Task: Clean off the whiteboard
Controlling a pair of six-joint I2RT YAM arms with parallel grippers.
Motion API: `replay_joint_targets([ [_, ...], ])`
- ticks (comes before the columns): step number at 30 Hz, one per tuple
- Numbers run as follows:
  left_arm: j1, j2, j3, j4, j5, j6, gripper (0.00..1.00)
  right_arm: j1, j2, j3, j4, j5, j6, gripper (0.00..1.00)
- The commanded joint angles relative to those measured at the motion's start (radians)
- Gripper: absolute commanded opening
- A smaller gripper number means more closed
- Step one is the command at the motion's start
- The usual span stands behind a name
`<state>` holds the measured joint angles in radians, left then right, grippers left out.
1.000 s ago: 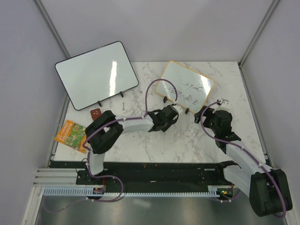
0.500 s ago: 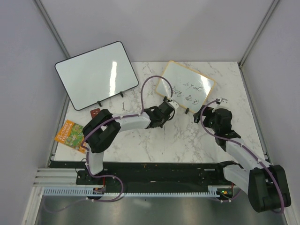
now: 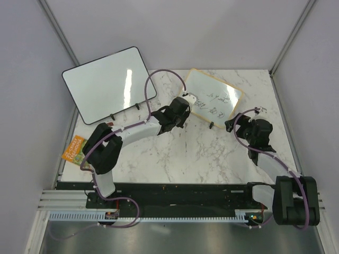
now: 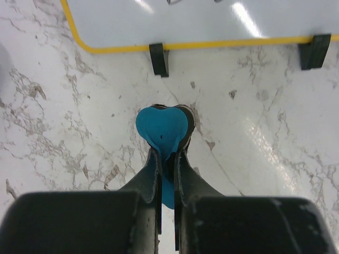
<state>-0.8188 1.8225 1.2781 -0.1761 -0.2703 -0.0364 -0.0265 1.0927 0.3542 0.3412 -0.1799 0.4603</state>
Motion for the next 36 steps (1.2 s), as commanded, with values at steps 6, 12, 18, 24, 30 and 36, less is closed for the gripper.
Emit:
replay_joint_targets([
  [6, 0.023, 0.08, 0.188, 0.038, 0.1, -0.013, 0.02, -0.055, 0.254, 0.215, 0.205, -0.03, -0.029, 0.98],
  [12, 0.021, 0.113, 0.219, 0.02, 0.1, -0.002, 0.02, -0.136, 0.427, 0.25, 0.361, -0.094, 0.064, 0.98],
  [18, 0.021, 0.11, 0.218, 0.01, 0.1, 0.027, 0.02, -0.191, 0.593, 0.293, 0.583, -0.236, 0.185, 0.98],
  [24, 0.023, 0.126, 0.207, 0.0, 0.08, 0.033, 0.02, -0.191, 0.679, 0.299, 0.826, -0.355, 0.285, 0.98],
  [30, 0.021, 0.15, 0.21, 0.0, 0.082, 0.035, 0.02, -0.191, 0.763, 0.33, 0.986, -0.369, 0.379, 0.98],
  [36, 0.021, 0.181, 0.25, 0.003, 0.115, 0.066, 0.02, -0.194, 0.892, 0.43, 1.045, -0.371, 0.514, 0.8],
])
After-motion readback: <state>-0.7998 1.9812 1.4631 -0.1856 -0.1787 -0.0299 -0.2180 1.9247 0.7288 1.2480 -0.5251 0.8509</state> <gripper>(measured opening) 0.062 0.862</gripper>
